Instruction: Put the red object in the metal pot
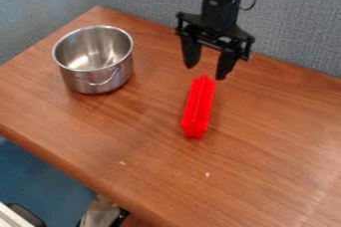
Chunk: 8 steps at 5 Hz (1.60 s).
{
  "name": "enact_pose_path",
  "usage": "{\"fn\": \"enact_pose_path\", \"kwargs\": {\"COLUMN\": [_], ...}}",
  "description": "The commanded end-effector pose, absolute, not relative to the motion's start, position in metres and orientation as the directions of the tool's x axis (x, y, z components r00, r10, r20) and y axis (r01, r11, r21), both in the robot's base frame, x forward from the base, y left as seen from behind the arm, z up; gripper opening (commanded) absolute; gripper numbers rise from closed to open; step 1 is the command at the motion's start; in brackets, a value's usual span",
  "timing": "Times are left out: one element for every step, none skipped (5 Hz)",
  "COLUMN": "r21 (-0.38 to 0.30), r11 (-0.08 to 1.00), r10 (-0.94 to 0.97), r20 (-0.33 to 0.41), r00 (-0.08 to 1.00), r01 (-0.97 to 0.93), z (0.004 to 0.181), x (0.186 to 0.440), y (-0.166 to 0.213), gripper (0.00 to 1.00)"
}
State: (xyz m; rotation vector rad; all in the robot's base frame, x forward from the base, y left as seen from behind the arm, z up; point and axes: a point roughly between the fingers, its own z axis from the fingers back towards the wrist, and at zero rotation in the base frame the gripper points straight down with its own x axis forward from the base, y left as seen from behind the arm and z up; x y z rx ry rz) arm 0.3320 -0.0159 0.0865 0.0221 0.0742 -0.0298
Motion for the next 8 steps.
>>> {"fn": "enact_pose_path", "kwargs": {"r21": [-0.004,-0.033,-0.005,0.017,0.034,0.052,0.026,0.002], "r11": [0.999,0.999,0.999,1.0,0.999,0.998,0.987,0.955], "r10": [-0.044,-0.039,-0.034,-0.014,-0.01,-0.012,-0.147,-0.291], "r20": [-0.032,-0.037,-0.095,-0.158,-0.2,-0.225,-0.219,-0.19], "r00": [0.999,0.999,0.995,0.987,0.98,0.974,0.965,0.938], "r01": [0.044,0.038,0.034,0.017,0.017,0.024,0.156,0.297], "z": [0.107,0.117,0.12,0.121,0.11,0.103,0.102,0.106], "x": [0.338,0.341,0.325,0.32,0.316,0.312,0.318,0.324], "y": [-0.023,-0.028,-0.017,-0.006,0.02,0.042,0.024,-0.001], "gripper": [1.0,1.0,1.0,1.0,1.0,1.0,1.0,1.0]}}
